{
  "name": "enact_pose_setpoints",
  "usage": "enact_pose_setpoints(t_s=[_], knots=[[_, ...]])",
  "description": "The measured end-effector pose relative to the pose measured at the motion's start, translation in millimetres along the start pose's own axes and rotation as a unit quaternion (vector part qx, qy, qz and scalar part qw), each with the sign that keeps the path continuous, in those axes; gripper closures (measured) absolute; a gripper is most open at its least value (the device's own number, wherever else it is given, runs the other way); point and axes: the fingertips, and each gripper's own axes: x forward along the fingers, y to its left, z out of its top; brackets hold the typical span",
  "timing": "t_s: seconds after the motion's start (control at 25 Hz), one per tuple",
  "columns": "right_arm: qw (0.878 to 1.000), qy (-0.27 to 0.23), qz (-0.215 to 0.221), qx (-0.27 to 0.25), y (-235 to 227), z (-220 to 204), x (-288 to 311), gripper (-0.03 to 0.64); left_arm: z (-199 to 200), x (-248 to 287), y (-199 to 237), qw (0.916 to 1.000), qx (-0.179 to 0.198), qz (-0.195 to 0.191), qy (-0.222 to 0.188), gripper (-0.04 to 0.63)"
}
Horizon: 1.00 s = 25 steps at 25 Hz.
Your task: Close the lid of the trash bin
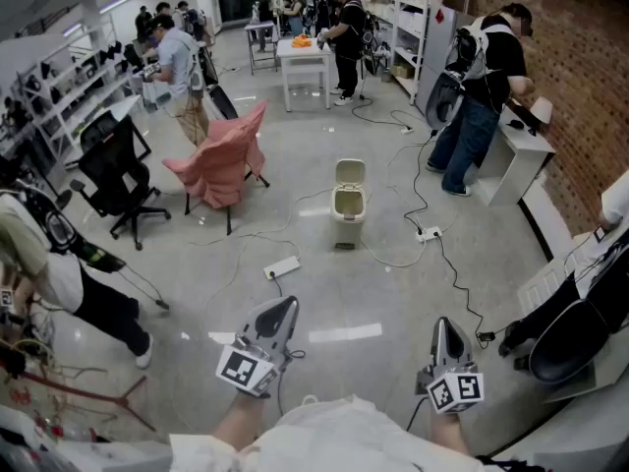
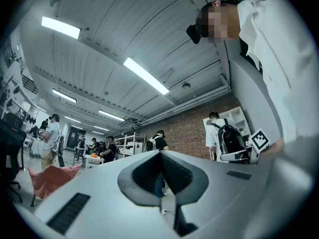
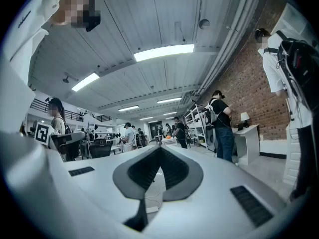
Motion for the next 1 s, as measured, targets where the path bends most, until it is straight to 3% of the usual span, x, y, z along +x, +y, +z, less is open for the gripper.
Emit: enact_pose_setpoints(t_s=[0.4, 0.6, 0.76, 0.8, 0.84, 0.92, 1.0], knots=[[1.0, 0.001, 0.004, 0.001, 4.3, -3.5, 2.1, 0.6, -2.9, -4.4, 6.8, 1.0, -0.001, 0.003, 0.001, 0.57], [1.0, 0.005, 0.013, 0.013, 5.1, -6.7, 5.8, 0.598, -12.2, -5.3, 17.5, 0.9997, -0.006, 0.01, 0.02, 0.568], [0.999, 0.03, 0.013, 0.018, 4.8, -15.9, 13.2, 0.481, -24.5, -4.3, 25.5, 0.9989, -0.014, 0.01, 0.044, 0.562], [0.999, 0.038, 0.017, 0.015, 6.5, -19.2, 16.1, 0.404, -26.6, -3.9, 27.7, 0.9987, -0.019, 0.009, 0.046, 0.525], [0.999, 0.045, 0.022, 0.012, 9.1, -22.5, 19.5, 0.338, -28.8, -3.6, 30.5, 0.9984, -0.024, 0.009, 0.05, 0.43], [0.998, 0.057, 0.022, 0.009, 14.8, -27.4, 26.3, 0.266, -33.3, -3.6, 38.0, 0.9978, -0.029, 0.012, 0.059, 0.301], [0.998, 0.064, 0.018, 0.011, 18.2, -30.9, 31.6, 0.196, -38.0, -3.6, 45.0, 0.9972, -0.026, 0.02, 0.067, 0.233]])
